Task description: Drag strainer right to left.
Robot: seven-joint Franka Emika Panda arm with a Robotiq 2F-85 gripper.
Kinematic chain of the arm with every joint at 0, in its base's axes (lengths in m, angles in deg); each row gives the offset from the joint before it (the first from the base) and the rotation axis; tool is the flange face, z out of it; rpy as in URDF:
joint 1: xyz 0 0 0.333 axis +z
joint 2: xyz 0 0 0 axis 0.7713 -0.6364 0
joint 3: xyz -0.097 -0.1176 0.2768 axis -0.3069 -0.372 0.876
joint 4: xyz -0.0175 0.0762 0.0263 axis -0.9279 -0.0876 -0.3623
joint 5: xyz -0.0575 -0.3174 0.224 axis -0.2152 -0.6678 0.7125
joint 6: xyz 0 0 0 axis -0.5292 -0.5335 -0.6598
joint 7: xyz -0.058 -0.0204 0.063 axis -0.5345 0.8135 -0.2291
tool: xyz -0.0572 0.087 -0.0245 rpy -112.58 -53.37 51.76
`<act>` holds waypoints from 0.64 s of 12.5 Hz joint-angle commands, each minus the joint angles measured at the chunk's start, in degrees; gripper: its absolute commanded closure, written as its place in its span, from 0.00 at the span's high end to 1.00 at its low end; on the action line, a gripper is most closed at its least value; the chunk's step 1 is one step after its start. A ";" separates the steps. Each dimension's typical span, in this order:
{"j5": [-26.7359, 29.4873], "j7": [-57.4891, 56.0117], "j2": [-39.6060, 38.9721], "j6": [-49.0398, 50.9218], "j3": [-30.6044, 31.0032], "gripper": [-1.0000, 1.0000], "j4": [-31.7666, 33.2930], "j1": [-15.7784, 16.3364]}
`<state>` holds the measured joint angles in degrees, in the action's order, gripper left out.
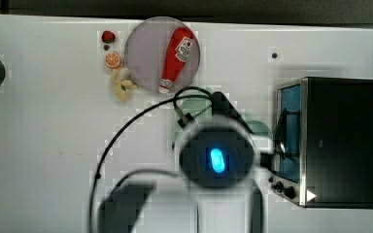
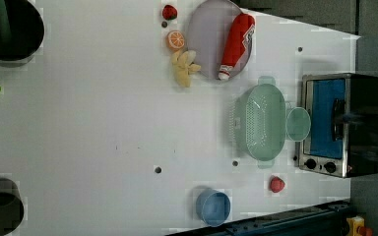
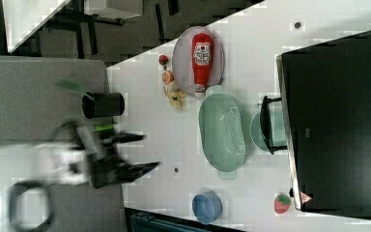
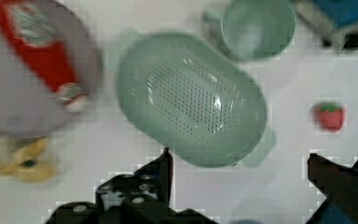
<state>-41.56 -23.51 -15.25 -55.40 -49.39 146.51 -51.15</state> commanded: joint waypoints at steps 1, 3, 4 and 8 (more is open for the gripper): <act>-0.53 14.51 -6.44 -11.37 0.30 1.00 6.94 0.15; -0.53 20.92 -12.37 -21.31 0.25 1.00 9.04 0.12; -0.53 23.43 -15.16 -25.45 0.24 1.00 9.58 0.11; -0.53 34.60 -24.23 -34.92 0.30 1.00 11.17 0.19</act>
<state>-42.59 3.05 -40.10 -87.85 -48.34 159.72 -51.53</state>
